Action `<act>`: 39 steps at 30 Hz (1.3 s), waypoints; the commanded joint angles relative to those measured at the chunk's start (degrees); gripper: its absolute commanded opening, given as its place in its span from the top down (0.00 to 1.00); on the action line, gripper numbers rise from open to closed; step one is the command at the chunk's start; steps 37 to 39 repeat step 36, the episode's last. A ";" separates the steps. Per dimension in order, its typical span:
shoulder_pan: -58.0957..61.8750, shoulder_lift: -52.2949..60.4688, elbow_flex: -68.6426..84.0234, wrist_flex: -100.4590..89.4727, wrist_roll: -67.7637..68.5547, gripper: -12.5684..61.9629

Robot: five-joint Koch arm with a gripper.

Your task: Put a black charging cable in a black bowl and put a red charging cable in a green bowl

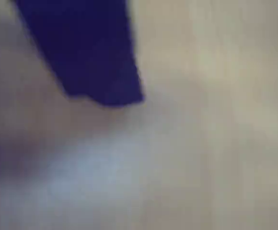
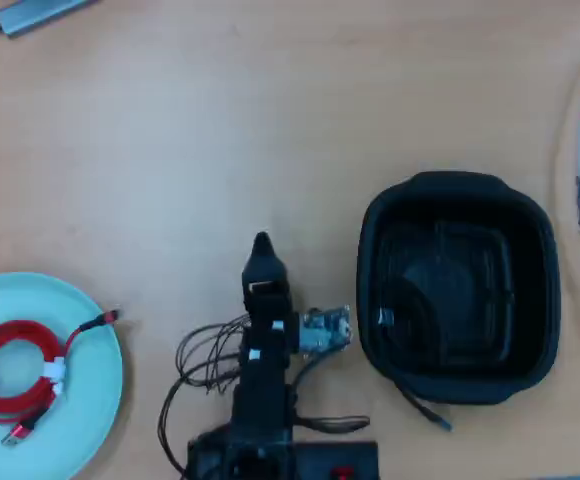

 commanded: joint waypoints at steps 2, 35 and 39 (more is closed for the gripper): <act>0.97 0.26 2.81 -8.61 0.97 0.23; 2.90 -3.87 5.89 -13.36 1.41 0.93; 2.90 -3.87 5.89 -13.36 1.41 0.93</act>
